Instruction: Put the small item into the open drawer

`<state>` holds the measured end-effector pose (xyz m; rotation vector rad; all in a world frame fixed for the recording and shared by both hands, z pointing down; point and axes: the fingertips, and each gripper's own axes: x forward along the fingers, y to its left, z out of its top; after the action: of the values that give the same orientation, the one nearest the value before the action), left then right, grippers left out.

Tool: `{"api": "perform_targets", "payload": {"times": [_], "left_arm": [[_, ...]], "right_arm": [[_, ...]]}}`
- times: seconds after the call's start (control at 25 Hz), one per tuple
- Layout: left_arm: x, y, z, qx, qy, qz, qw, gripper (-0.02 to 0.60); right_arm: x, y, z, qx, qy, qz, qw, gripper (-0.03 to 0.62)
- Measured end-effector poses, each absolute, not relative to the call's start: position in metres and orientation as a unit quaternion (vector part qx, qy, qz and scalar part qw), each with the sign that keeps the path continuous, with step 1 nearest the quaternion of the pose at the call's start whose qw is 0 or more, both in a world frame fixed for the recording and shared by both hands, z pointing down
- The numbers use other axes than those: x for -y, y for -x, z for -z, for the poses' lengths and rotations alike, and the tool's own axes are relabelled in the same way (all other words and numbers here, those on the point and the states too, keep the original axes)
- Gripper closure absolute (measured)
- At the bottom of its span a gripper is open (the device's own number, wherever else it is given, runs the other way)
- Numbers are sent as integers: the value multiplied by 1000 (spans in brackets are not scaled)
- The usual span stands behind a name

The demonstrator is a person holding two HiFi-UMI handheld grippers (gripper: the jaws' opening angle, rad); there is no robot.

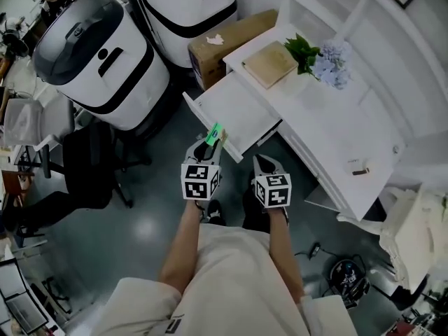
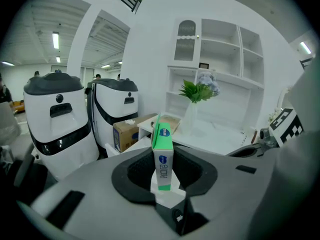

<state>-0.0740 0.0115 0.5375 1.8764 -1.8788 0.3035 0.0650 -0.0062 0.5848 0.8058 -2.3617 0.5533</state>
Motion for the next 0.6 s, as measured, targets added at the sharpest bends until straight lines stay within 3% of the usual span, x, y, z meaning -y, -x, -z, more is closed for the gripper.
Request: {"api": "perform_targets", "payload": {"times": [0.6], "left_arm": [[67,90,-547,722,-638,-121,239,474]], "right_arm": [[98,-21,-584,920,-184,-128,320,569]]}}
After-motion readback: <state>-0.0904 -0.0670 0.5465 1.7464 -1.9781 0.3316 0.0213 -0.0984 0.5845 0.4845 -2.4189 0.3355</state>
